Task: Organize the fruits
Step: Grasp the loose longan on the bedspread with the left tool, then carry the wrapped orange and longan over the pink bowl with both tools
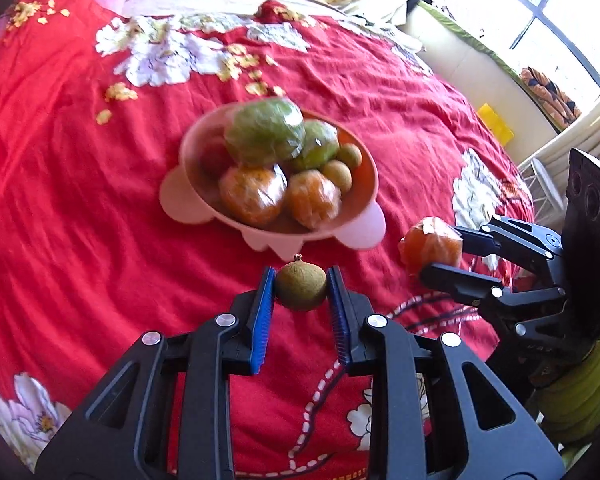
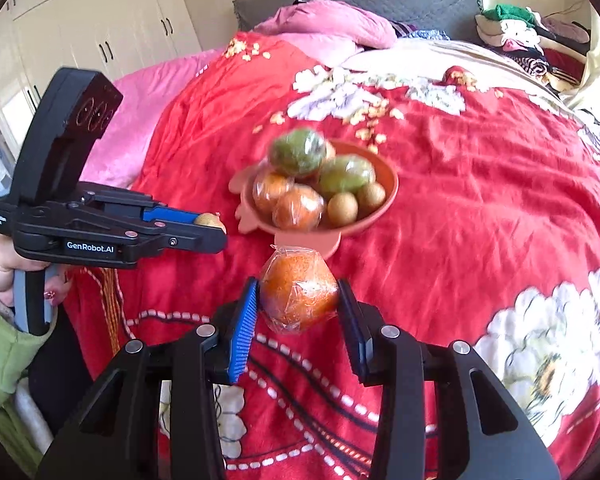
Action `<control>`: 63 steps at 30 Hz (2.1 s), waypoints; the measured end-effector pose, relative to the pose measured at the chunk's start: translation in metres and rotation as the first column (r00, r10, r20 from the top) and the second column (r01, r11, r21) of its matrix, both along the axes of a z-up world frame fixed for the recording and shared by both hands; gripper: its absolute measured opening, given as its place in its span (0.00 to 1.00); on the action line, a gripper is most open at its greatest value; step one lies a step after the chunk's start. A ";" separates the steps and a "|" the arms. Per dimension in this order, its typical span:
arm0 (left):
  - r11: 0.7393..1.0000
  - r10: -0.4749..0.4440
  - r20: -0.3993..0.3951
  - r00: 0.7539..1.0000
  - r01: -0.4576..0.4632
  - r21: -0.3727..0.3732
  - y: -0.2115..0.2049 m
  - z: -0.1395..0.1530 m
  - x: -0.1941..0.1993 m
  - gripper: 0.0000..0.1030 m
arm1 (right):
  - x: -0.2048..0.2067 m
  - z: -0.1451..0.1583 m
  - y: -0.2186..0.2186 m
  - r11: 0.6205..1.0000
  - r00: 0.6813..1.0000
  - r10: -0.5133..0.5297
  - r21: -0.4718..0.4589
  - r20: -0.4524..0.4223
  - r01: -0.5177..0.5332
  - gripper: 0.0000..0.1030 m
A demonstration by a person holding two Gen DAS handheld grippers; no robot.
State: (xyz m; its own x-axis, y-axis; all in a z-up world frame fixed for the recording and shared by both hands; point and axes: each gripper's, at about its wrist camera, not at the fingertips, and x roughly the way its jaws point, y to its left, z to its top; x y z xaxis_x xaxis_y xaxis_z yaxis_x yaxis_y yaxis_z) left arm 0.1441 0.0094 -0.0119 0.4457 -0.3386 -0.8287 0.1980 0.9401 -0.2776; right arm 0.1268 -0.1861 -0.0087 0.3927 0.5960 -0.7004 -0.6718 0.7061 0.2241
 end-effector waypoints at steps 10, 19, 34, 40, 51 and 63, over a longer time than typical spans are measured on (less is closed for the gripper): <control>0.999 0.031 0.041 0.999 -0.032 0.017 0.014 0.017 0.018 0.19 | 0.020 0.016 0.005 1.000 1.000 -0.006 0.029 0.029 0.005 0.37; 0.997 0.038 0.045 0.998 -0.040 0.062 0.017 0.013 0.037 0.19 | 0.032 0.018 0.010 0.999 0.999 -0.006 0.047 0.032 0.004 0.37; 0.997 0.048 0.046 0.998 -0.050 0.051 0.020 0.007 0.057 0.19 | 0.049 0.014 0.013 0.999 1.000 -0.018 0.052 0.024 0.017 0.37; 0.997 0.055 0.041 0.998 -0.057 0.051 0.022 0.001 0.062 0.19 | 0.053 0.011 0.014 0.999 1.000 -0.020 0.047 0.017 0.019 0.37; 0.997 0.065 0.043 0.997 -0.067 0.040 0.026 -0.004 0.067 0.19 | 0.054 0.001 0.021 1.000 1.000 -0.003 0.026 -0.001 0.003 0.37; 0.997 0.072 0.043 0.996 -0.073 0.034 0.029 -0.006 0.067 0.19 | 0.052 -0.006 0.033 1.000 1.000 0.010 -0.025 0.020 -0.010 0.37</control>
